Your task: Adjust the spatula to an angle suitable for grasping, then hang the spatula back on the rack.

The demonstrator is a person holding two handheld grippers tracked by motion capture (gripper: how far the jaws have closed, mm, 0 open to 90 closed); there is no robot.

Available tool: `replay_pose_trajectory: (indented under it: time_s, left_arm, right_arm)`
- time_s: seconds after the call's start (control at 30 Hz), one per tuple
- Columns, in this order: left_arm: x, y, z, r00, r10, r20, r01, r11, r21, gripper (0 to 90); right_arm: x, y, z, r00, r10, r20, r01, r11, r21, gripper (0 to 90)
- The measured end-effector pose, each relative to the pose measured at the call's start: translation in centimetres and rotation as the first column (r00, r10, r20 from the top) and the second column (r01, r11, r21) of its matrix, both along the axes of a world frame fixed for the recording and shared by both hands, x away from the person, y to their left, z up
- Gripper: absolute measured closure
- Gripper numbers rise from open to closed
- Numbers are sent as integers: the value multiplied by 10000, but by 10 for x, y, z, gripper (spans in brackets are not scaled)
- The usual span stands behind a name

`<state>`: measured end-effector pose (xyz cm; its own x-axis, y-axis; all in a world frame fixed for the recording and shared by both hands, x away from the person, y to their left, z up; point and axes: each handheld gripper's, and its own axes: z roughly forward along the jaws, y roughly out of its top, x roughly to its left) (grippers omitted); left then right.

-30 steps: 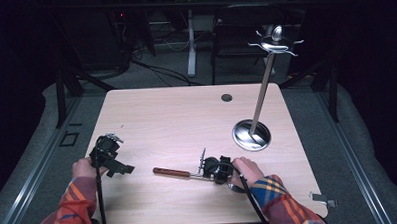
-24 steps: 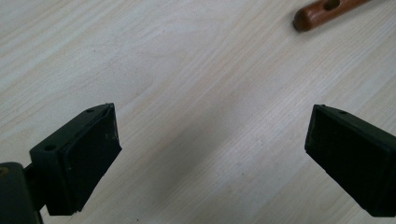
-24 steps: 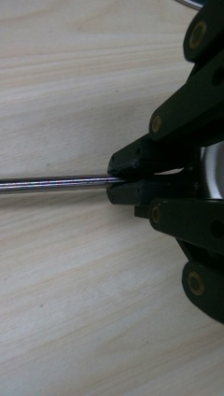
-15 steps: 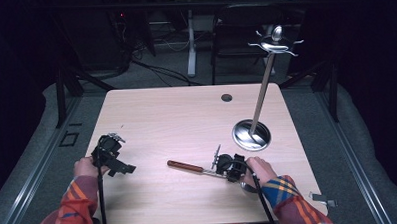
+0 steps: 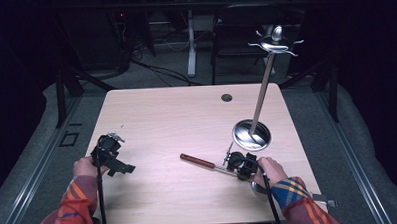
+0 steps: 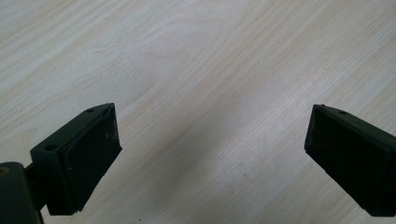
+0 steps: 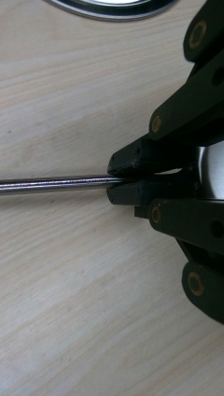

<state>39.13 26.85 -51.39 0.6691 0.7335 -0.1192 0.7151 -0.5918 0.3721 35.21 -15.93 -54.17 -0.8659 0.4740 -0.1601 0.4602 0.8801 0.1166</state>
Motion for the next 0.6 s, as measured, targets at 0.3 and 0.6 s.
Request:
replay_pose_trajectory:
  time_s: [0.3,0.6]
  left_arm:
    - [0,2,0,10000,44,52,-44,10000,-9,31]
    - [0,3,1,9999,96,87,-96,9999,-52,31]
  right_arm:
    - [2,-17,0,9985,-553,47,554,9983,-161,835]
    - [4,-26,2,9932,-1162,-78,1162,9932,-90,567]
